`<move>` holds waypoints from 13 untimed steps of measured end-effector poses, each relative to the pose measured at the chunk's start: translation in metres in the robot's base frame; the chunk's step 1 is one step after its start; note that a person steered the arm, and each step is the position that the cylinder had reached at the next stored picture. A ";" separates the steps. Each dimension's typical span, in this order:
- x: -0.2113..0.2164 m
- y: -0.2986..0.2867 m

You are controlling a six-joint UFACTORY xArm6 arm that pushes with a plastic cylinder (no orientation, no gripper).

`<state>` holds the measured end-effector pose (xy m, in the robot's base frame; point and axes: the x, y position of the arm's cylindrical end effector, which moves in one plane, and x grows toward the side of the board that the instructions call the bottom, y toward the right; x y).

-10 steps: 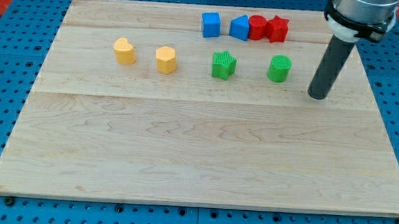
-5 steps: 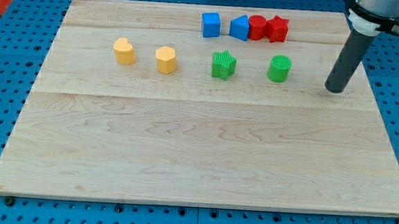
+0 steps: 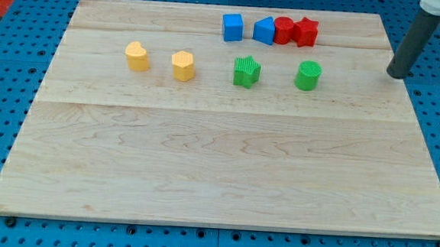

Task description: Slide the red star towards center

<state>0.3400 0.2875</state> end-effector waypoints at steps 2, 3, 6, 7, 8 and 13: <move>-0.011 0.015; -0.018 0.002; -0.027 -0.004; -0.027 -0.006; -0.027 -0.005; -0.043 -0.018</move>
<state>0.2973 0.2697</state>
